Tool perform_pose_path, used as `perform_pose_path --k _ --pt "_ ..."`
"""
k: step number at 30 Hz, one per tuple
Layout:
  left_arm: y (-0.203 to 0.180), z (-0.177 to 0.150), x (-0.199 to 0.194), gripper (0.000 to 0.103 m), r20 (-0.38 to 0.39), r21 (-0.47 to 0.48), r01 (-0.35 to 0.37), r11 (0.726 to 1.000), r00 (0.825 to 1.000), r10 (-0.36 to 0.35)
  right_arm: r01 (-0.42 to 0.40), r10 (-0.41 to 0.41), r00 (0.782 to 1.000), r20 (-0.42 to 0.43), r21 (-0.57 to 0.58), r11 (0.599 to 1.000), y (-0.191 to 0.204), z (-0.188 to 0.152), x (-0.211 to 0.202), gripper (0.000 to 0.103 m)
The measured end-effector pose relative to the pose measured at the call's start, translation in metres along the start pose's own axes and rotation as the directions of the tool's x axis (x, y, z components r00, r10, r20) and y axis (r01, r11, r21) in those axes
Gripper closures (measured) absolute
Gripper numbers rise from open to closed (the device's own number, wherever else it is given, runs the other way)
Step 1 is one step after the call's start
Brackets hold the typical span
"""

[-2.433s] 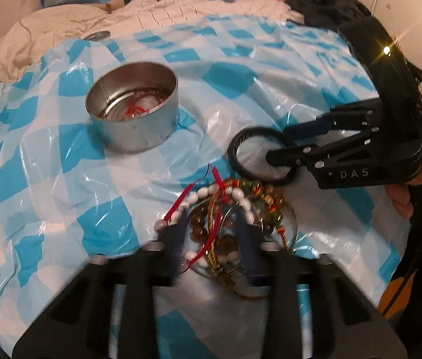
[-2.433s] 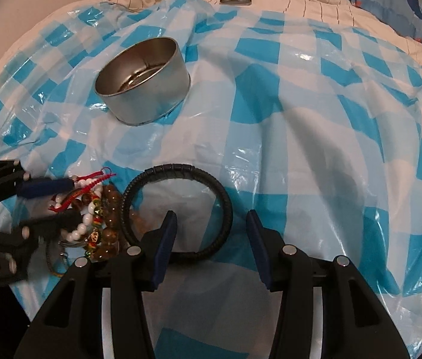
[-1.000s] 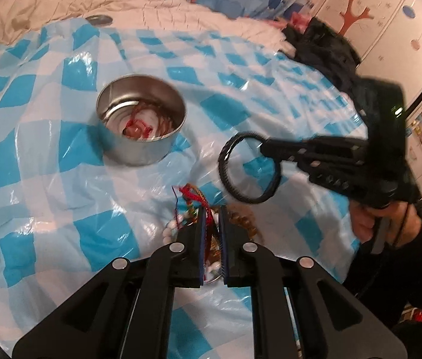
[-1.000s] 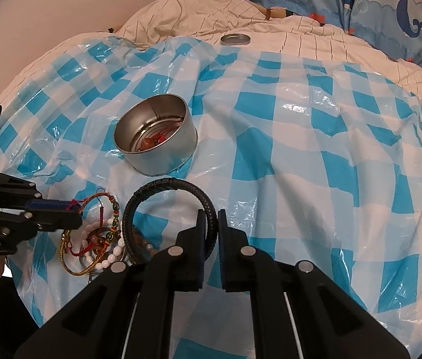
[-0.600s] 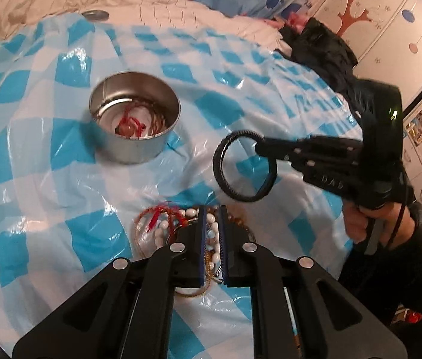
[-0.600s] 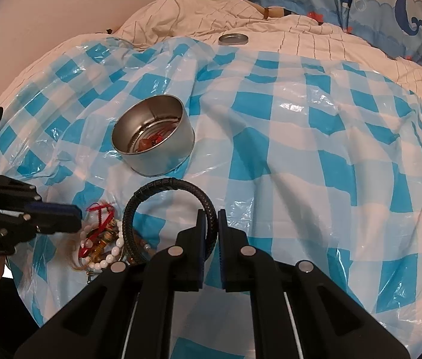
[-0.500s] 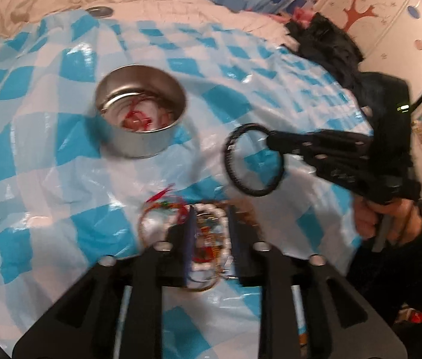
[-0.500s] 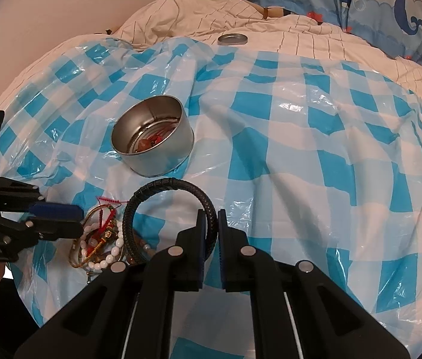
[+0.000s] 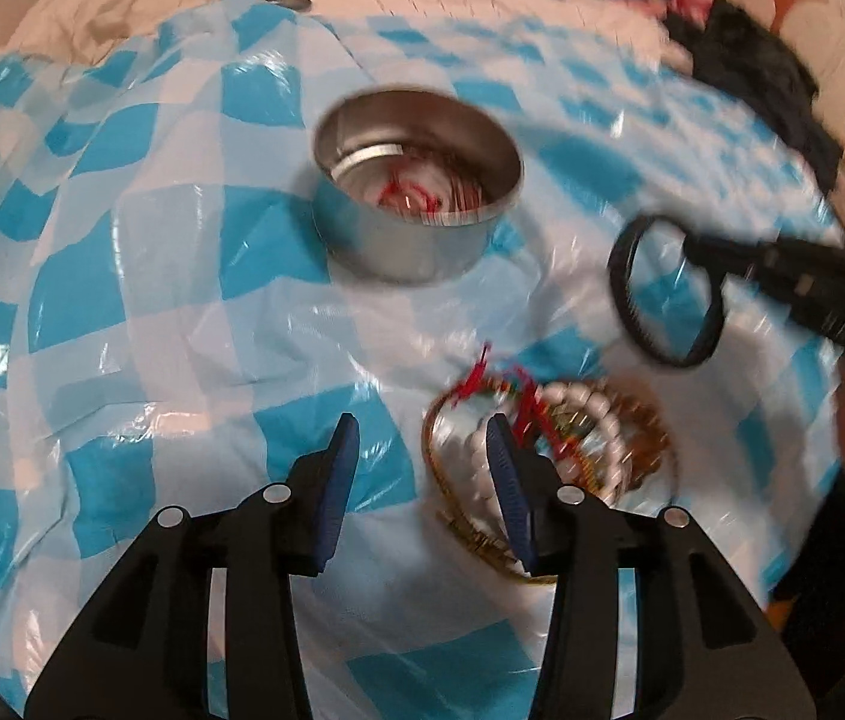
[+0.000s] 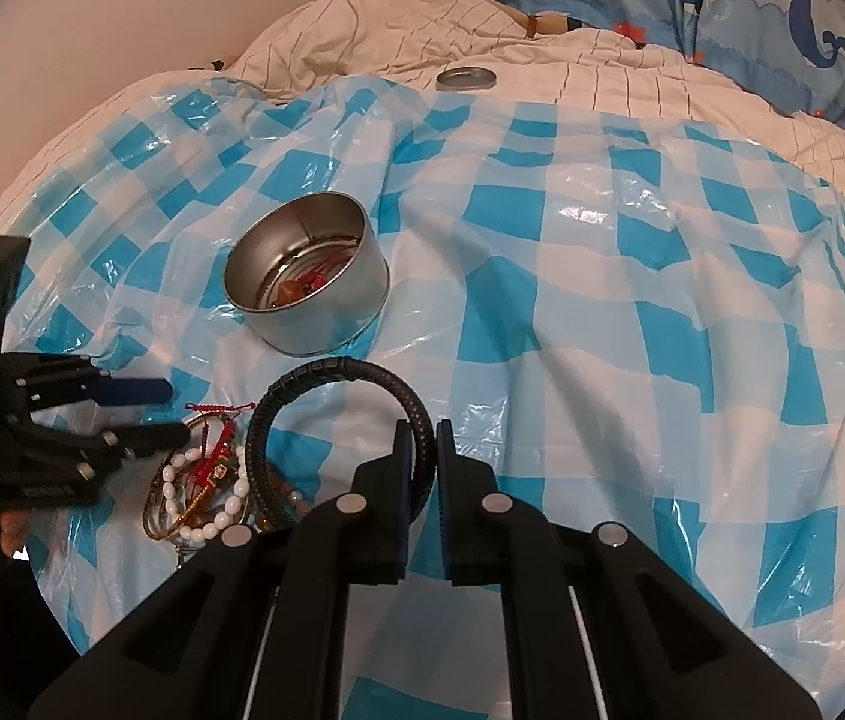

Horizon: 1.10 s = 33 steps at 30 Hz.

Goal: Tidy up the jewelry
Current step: 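Pull red strings from the beaded bracelets with the left gripper, then carry red strings over the silver tin and open the left gripper while the right gripper brings the black bracelet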

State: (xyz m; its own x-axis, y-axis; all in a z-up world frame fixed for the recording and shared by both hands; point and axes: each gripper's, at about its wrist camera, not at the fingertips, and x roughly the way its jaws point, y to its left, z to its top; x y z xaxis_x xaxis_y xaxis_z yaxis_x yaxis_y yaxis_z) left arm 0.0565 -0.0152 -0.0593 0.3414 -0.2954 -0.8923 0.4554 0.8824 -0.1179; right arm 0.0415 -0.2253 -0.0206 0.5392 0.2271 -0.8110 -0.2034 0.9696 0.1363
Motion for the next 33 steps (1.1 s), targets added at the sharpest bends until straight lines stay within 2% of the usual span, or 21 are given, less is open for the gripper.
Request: perform_pose_path --k 1,4,9,12,14,16,17,18,20,22,26,30,33 --pt "-0.002 -0.003 0.003 0.061 -0.008 0.02 -0.019 1.0 1.0 0.019 0.0 0.0 1.0 0.001 -0.001 1.0 0.0 0.0 0.0 0.094" --pt "-0.003 -0.004 0.002 0.062 -0.003 0.039 -0.018 0.999 1.0 0.018 -0.001 0.001 1.0 0.001 -0.001 1.0 0.0 0.0 0.0 0.094" --pt "-0.004 0.001 -0.01 0.064 0.08 0.05 -0.049 0.998 0.996 0.045 -0.002 0.002 1.0 -0.004 -0.003 1.0 0.002 -0.001 0.0 0.094" --pt "-0.016 0.007 -0.015 0.058 0.122 0.102 -0.042 0.994 0.992 0.029 -0.002 0.002 1.0 -0.007 -0.003 1.0 0.003 -0.001 0.001 0.094" --pt "-0.025 0.009 -0.013 0.058 0.136 0.141 -0.053 0.989 0.99 0.034 -0.004 0.004 1.0 -0.009 -0.002 1.0 0.002 -0.002 0.002 0.094" --pt "-0.03 0.011 -0.009 0.079 0.113 0.161 -0.044 0.986 0.993 0.026 -0.006 0.006 1.0 -0.01 -0.001 1.0 0.002 -0.002 0.003 0.094" --pt "-0.032 0.012 -0.007 0.103 0.1 0.168 -0.043 0.985 0.995 0.026 -0.006 0.006 1.0 -0.01 0.0 1.0 0.002 -0.002 0.003 0.094" --pt "-0.034 0.013 -0.008 0.103 0.103 0.17 -0.045 0.984 0.994 0.028 -0.006 0.006 1.0 -0.009 0.0 1.0 0.002 -0.002 0.002 0.094" --pt "-0.03 0.015 -0.019 0.103 0.13 0.134 0.016 0.991 0.991 -0.034 -0.011 0.011 1.0 -0.006 0.006 1.0 0.001 -0.001 0.002 0.094" --pt "-0.024 0.02 -0.038 0.103 0.183 0.088 0.108 0.99 0.975 -0.123 -0.018 0.018 1.0 0.0 0.015 1.0 -0.001 0.0 0.001 0.094" --pt "-0.01 0.02 -0.066 0.103 0.273 0.034 0.236 0.971 0.932 -0.236 -0.04 0.039 0.999 0.011 0.041 0.998 -0.004 0.004 -0.002 0.094" --pt "0.002 0.02 -0.078 0.103 0.32 -0.005 0.328 0.945 0.896 -0.309 -0.046 0.045 0.999 0.02 0.048 0.998 -0.003 0.008 -0.003 0.094" --pt "0.002 0.02 -0.082 0.103 0.336 -0.012 0.334 0.943 0.889 -0.311 -0.062 0.06 0.998 0.032 0.061 0.996 -0.002 0.011 -0.005 0.094"
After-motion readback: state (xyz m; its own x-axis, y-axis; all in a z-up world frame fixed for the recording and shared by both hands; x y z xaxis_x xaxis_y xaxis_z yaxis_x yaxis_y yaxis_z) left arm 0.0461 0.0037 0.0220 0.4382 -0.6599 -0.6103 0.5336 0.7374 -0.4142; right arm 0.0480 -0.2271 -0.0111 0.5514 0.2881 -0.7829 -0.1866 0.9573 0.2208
